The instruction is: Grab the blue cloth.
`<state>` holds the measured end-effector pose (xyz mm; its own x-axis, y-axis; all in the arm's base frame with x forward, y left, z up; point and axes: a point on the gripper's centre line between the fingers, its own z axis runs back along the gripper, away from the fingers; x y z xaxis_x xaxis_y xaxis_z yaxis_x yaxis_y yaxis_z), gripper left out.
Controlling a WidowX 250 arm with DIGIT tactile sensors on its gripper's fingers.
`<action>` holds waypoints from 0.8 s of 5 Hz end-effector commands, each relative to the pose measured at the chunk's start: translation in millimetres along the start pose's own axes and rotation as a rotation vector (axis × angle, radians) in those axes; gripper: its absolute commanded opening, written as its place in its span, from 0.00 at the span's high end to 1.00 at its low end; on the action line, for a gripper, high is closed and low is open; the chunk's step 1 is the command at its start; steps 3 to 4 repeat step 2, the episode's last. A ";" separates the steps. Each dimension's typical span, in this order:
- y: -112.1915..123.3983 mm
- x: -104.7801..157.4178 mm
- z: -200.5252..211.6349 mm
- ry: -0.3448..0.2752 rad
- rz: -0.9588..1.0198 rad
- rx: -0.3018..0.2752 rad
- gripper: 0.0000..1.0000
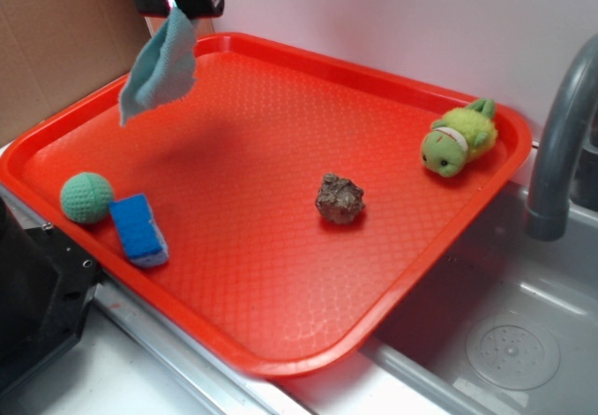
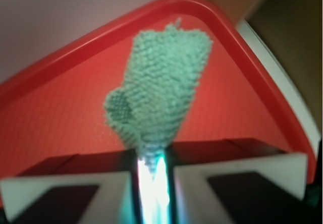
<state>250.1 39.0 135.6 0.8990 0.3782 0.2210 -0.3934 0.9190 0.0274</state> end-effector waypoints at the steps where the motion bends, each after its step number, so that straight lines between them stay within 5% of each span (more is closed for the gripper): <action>1: -27.1 1.0 46.0 -0.124 -0.417 -0.100 1.00; 4: -25.7 -1.9 45.3 -0.090 -0.427 -0.109 1.00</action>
